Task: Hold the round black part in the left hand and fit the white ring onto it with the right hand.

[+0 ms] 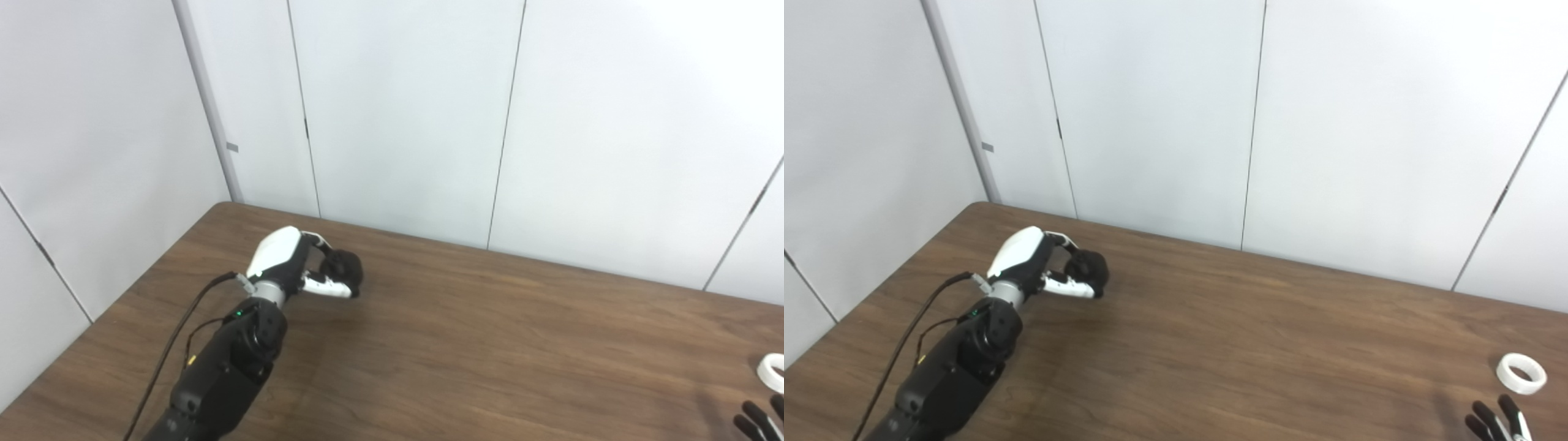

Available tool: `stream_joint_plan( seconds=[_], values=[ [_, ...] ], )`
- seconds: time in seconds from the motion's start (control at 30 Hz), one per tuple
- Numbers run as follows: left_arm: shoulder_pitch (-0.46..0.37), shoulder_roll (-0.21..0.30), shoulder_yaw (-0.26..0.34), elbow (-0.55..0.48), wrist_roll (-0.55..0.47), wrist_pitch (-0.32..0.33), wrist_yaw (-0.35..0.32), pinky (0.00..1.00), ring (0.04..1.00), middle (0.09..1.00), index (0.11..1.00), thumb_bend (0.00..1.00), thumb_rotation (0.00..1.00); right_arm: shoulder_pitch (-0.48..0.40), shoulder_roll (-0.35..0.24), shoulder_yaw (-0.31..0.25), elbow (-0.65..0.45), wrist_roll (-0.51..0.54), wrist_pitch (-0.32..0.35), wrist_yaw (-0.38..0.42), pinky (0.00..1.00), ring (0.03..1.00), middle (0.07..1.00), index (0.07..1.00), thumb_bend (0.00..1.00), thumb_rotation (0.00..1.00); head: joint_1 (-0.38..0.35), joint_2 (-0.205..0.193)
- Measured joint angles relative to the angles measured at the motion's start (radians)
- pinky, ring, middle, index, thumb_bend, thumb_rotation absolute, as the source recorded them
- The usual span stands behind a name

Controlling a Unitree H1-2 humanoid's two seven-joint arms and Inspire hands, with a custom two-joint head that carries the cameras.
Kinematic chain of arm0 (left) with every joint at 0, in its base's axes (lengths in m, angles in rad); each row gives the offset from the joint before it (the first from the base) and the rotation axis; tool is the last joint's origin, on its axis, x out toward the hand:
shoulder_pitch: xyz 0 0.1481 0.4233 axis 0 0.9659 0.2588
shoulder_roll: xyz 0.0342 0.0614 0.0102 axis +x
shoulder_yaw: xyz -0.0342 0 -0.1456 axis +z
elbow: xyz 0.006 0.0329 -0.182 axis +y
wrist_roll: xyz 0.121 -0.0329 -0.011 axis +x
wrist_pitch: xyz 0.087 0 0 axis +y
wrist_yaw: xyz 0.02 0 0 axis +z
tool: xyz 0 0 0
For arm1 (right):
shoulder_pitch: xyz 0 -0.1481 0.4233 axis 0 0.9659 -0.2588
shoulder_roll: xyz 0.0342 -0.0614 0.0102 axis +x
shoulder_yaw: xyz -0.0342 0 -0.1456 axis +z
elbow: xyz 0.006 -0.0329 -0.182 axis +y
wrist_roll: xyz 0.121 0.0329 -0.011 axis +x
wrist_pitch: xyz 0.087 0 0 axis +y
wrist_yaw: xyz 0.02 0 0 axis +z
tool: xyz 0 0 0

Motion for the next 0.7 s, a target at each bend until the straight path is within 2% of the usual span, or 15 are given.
stream_joint_plan(
  seconds=[0.13,0.23,0.47,0.63,0.7],
  values=[
    [0.041,-0.006,-0.011,-0.115,0.016,0.013,-0.036,1.0,0.957,0.823,0.485,0.52,0.05,-0.002,0.0,0.001,0.001,0.008,0.0,0.001,1.0,0.925,0.931,0.984,0.48,1.0,-0.014,0.006],
    [0.069,-0.015,-0.023,-0.176,0.044,0.014,-0.06,1.0,0.949,0.819,0.485,0.52,0.05,-0.004,0.001,0.002,0.002,0.005,0.004,0.001,1.0,0.908,0.915,0.976,0.48,1.0,-0.041,0.011],
    [0.148,-0.037,-0.067,-0.283,0.09,-0.026,-0.093,1.0,0.955,0.822,0.484,0.52,0.05,-0.01,0.004,0.007,0.007,-0.029,0.008,-0.004,1.0,0.88,0.89,0.952,0.53,1.0,-0.087,0.029],
    [0.207,-0.085,-0.121,-0.344,0.172,-0.042,-0.102,1.0,0.956,0.832,0.484,0.52,0.06,-0.018,0.011,0.008,0.012,-0.044,0.005,-0.006,0.95,0.863,0.876,0.935,0.56,1.0,-0.121,0.051],
    [0.236,-0.111,-0.137,-0.359,0.191,-0.067,-0.102,1.0,0.958,0.831,0.483,0.52,0.06,-0.018,0.012,0.01,0.012,-0.051,0.003,-0.007,0.95,0.865,0.874,0.933,0.57,1.0,-0.133,0.06]
  ],
)
